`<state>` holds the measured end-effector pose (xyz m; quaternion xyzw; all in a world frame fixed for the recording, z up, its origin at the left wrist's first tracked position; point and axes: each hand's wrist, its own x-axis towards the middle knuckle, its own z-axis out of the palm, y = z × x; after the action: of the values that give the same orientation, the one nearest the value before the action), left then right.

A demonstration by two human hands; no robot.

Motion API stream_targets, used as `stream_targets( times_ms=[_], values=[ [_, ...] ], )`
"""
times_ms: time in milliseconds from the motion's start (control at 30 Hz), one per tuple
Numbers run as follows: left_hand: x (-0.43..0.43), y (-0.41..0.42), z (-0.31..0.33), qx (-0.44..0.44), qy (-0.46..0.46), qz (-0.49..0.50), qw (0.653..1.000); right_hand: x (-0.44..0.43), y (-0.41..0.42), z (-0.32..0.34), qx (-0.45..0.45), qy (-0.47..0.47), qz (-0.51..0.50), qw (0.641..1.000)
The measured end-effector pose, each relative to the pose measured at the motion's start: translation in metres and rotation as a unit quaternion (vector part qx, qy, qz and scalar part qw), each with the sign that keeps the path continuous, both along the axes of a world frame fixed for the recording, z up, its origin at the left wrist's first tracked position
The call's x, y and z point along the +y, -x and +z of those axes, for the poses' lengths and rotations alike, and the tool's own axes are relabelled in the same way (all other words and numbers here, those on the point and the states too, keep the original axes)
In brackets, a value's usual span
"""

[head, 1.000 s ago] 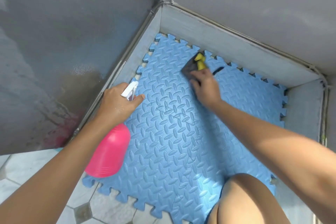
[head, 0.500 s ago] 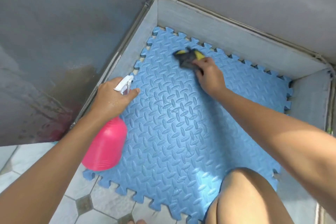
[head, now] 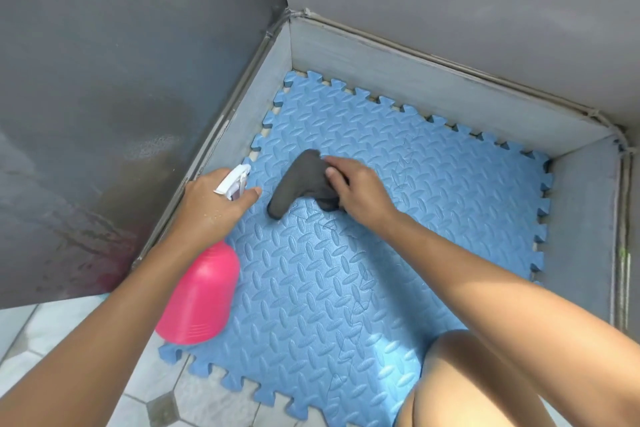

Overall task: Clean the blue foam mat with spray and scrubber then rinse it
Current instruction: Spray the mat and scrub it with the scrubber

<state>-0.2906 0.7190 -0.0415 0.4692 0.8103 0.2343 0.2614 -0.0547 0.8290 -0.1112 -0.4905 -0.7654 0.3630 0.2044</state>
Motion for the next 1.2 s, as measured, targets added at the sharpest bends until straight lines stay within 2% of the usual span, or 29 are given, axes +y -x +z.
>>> stream_targets(
  times_ms=[67,133,200,267,367,433,500,667,800,900,1000,1100,1200],
  values=[
    [0.000,0.000,-0.001,-0.007,0.001,0.000,1.000,0.011,-0.015,-0.001,-0.037,-0.081,-0.028,0.996],
    [-0.001,0.001,0.000,-0.001,0.001,-0.007,1.000,0.007,-0.018,-0.004,-0.100,-0.137,0.076,0.983],
    [-0.001,0.000,0.002,0.003,-0.003,-0.014,1.000,-0.004,-0.013,-0.018,-0.165,-0.196,0.205,0.945],
    [-0.002,0.001,0.003,-0.008,-0.011,-0.012,1.000,0.008,-0.003,-0.028,-0.170,-0.241,0.232,0.927],
    [-0.002,0.008,0.002,-0.019,-0.006,-0.007,1.000,0.059,0.008,-0.033,-0.176,-0.268,0.154,0.935],
    [-0.004,0.014,0.001,-0.039,0.002,0.003,0.999,0.093,-0.002,-0.033,-0.179,-0.230,0.025,0.956],
    [-0.006,0.016,0.000,-0.053,0.000,0.008,0.999,0.111,-0.027,-0.036,-0.183,-0.185,-0.089,0.961],
    [-0.003,0.011,-0.004,-0.053,-0.007,-0.004,0.999,0.093,-0.143,-0.036,-0.246,-0.188,-0.161,0.937],
    [-0.001,0.009,-0.009,-0.063,-0.007,0.005,0.998,0.075,-0.200,-0.035,-0.270,-0.141,-0.256,0.917],
    [-0.005,0.004,-0.009,-0.055,0.008,0.002,0.998,0.081,-0.169,-0.034,-0.241,-0.141,-0.256,0.926],
    [-0.028,-0.001,-0.014,-0.047,0.038,0.021,0.998,0.088,-0.094,-0.033,-0.196,-0.145,-0.216,0.945],
    [-0.058,0.001,-0.015,-0.033,0.043,0.042,0.998,0.085,-0.016,-0.028,-0.162,-0.159,-0.091,0.970],
    [-0.084,-0.003,-0.006,0.006,0.043,0.057,0.997,0.095,0.035,-0.025,-0.156,-0.177,0.008,0.972]
  ],
)
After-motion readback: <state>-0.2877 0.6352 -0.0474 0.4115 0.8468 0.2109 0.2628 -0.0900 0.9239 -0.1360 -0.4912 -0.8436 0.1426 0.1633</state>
